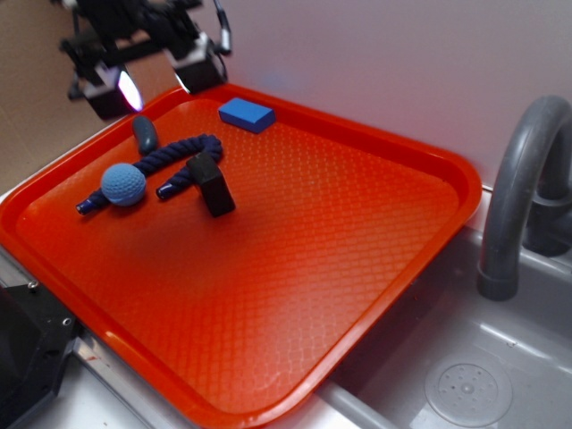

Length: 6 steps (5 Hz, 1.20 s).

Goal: Grab the black box.

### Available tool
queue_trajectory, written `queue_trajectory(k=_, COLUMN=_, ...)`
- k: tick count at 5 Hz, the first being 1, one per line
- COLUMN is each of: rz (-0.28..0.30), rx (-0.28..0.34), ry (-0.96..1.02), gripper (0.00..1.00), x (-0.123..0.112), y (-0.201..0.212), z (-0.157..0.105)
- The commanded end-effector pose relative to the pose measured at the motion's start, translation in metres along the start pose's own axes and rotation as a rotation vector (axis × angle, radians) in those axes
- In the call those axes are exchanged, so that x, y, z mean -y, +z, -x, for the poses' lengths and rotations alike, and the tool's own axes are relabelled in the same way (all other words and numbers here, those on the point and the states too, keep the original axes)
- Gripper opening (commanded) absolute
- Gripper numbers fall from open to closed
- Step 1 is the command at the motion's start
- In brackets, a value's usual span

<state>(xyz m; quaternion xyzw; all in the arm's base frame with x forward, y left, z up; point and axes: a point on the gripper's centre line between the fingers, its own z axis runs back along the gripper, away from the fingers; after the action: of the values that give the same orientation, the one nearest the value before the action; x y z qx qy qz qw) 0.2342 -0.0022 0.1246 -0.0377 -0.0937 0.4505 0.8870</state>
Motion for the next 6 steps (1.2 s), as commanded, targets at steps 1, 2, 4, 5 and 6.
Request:
queue_trajectory(k=1, rz=-0.044, rx=-0.021, ry=0.032, gripper=1.0, x=-0.015, y=-0.011, z=-0.007)
queue_trajectory(k=2, rz=-0.044, rx=-0.021, ry=0.032, gripper=1.0, x=-0.015, y=-0.011, z=-0.007)
queue_trajectory(k=4, rz=-0.092, rx=-0.006, ry=0.053, gripper=1.0, x=-0.026, y=-0.093, z=-0.009)
queue_trajectory(k=5, rz=-0.113, rx=0.003, ry=0.048, gripper=0.0, x=-0.02, y=-0.098, z=-0.004)
queue_trajectory(k=6, rz=-0.076, rx=-0.083, ry=-0.007, gripper=0.0, x=-0.014, y=-0.068, z=-0.006)
